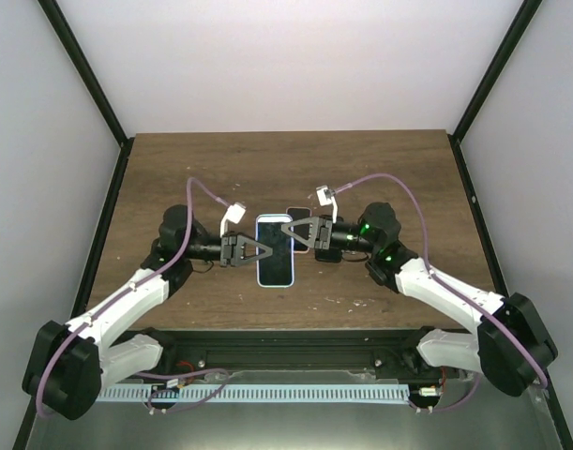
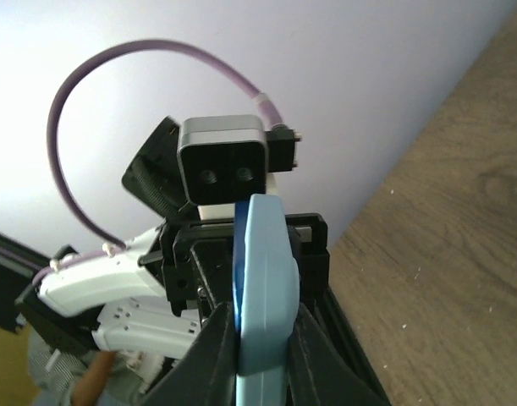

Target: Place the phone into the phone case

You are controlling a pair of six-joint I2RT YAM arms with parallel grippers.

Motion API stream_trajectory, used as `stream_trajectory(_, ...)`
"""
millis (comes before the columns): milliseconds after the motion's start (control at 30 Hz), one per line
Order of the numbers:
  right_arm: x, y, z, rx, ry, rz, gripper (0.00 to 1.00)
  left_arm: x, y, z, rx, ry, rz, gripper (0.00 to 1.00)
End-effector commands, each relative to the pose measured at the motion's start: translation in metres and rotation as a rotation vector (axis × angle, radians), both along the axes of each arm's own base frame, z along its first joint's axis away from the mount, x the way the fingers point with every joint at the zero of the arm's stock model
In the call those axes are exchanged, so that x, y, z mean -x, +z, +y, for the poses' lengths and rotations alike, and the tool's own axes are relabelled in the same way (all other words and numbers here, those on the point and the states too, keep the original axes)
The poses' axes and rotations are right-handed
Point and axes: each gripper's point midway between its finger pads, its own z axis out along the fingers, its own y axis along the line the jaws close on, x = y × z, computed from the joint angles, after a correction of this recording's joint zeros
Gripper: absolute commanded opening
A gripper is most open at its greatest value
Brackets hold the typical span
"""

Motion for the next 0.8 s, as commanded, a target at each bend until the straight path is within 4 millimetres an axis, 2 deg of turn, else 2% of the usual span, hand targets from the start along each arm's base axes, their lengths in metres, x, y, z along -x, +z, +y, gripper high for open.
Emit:
stream_trajectory(0, 0.006, 0.037, -0.001, -0.071, 0.027, -0.122, 0.03, -0.001, 0.008, -0.002, -0.003, -0.018, -0.058, 0.11)
stream_trajectory(67, 0.006, 0.036, -0.001, -0.065, 0.027, -0.132, 0.01, 0.0, 0.009, -0.002, -0.001, -0.019, -0.062, 0.13)
stream_trajectory(200, 0.005, 0.03, -0.001, -0.053, 0.024, -0.122, 0.02, 0.001, 0.009, -0.002, -0.01, -0.016, -0.047, 0.17)
stream_trajectory(300, 0.004, 0.028, 0.002, -0.047, 0.039, -0.09, 0.29, 0.002, 0.009, -0.001, -0.011, -0.019, -0.057, 0.16)
stream_trajectory(400, 0.004, 0.033, 0.002, -0.069, 0.04, -0.072, 0.33, 0.002, 0.007, -0.002, -0.02, -0.028, -0.051, 0.15)
stream_trajectory(467, 0.003, 0.038, 0.002, -0.079, 0.044, -0.073, 0.29, 0.003, 0.007, -0.002, -0.021, -0.034, -0.046, 0.15)
stream_trajectory(567, 0.005, 0.039, 0.003, -0.077, 0.055, -0.097, 0.07, 0.003, 0.009, -0.002, -0.019, -0.033, -0.052, 0.14)
stream_trajectory(600, 0.004, 0.037, 0.003, -0.072, 0.054, -0.103, 0.03, 0.003, 0.009, -0.001, -0.02, -0.031, -0.051, 0.16)
stream_trajectory(767, 0.01, 0.022, 0.002, -0.057, 0.069, -0.106, 0.01, -0.002, 0.02, 0.0, -0.028, 0.019, -0.059, 0.39)
